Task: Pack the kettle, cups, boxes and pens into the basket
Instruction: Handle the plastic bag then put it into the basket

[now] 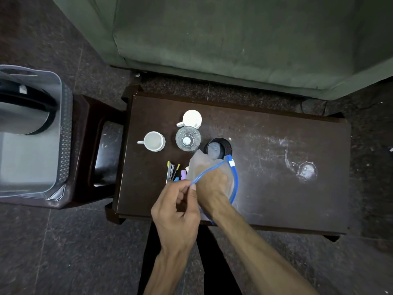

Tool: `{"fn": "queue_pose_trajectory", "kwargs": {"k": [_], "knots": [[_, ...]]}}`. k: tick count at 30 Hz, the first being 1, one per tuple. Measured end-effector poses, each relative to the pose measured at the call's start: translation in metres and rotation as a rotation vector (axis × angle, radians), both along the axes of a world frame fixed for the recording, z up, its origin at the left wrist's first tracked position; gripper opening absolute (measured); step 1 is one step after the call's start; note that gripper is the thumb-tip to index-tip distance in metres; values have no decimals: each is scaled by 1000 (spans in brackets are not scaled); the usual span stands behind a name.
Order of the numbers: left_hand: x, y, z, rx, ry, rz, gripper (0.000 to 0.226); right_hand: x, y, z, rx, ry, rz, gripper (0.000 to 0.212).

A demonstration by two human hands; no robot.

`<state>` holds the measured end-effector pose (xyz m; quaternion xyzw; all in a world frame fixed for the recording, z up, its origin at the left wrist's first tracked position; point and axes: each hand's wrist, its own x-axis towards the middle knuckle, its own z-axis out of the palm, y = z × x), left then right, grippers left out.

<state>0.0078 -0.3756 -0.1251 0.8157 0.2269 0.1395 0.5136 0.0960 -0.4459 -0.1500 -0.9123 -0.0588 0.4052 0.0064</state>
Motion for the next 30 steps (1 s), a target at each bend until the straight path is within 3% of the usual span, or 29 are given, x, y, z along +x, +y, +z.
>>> {"fn": "queue_pose_trajectory", "kwargs": {"k": [6, 11, 13, 15, 20, 23, 30], "knots": [[4, 5, -5, 22, 111, 69, 7, 1, 3, 22, 94, -52, 25, 29], [10, 22, -4, 9, 192, 119, 11, 3, -4, 67, 321, -93, -119, 13], [15, 25, -2, -2, 215, 126, 9, 9, -11, 78, 393, -161, -179, 23], [22, 26, -2, -12, 233, 149, 9, 16, -24, 82, 529, -223, -382, 34], [40, 24, 2, -65, 249, 216, 18, 41, -77, 51, 773, -290, -987, 38], [47, 24, 4, -108, 245, 250, 19, 50, -95, 23, 710, -300, -1045, 31], [43, 35, 5, -134, 240, 304, 15, 61, -84, -35, 375, -317, -867, 19]]}}
